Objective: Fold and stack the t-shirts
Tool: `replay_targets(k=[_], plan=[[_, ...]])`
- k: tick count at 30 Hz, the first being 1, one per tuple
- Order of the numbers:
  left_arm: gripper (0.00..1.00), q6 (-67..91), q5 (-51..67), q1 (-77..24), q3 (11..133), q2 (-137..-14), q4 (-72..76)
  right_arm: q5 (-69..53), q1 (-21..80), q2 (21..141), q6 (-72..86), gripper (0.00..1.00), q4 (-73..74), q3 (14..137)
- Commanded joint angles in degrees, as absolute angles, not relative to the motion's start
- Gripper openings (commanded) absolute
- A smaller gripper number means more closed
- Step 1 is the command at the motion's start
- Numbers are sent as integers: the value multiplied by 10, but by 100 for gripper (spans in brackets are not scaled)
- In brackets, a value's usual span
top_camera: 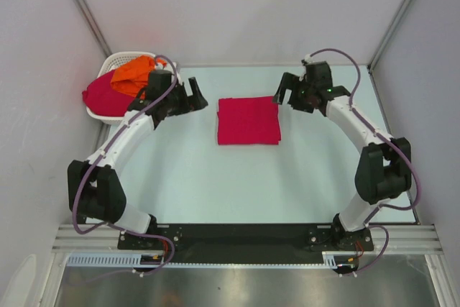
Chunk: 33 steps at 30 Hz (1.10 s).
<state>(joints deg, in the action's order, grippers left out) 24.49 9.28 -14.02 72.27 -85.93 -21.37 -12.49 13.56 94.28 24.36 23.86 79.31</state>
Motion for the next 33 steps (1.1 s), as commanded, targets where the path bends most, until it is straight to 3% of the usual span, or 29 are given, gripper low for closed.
replay_targets(k=[1, 11, 17, 25, 33], plan=[[100, 243, 122, -142, 661, -798, -286, -69, 180, 1008, 245, 100, 277, 799], [100, 278, 75, -141, 589, -712, -308, -52, 168, 1113, 255, 100, 279, 877], [100, 276, 82, -141, 608, -708, -298, -112, 162, 1166, 255, 95, 261, 913], [99, 262, 103, -141, 648, -733, -296, -92, 167, 1232, 266, 91, 286, 978], [100, 251, 107, -141, 683, -739, -298, -96, 174, 1252, 257, 83, 274, 964]])
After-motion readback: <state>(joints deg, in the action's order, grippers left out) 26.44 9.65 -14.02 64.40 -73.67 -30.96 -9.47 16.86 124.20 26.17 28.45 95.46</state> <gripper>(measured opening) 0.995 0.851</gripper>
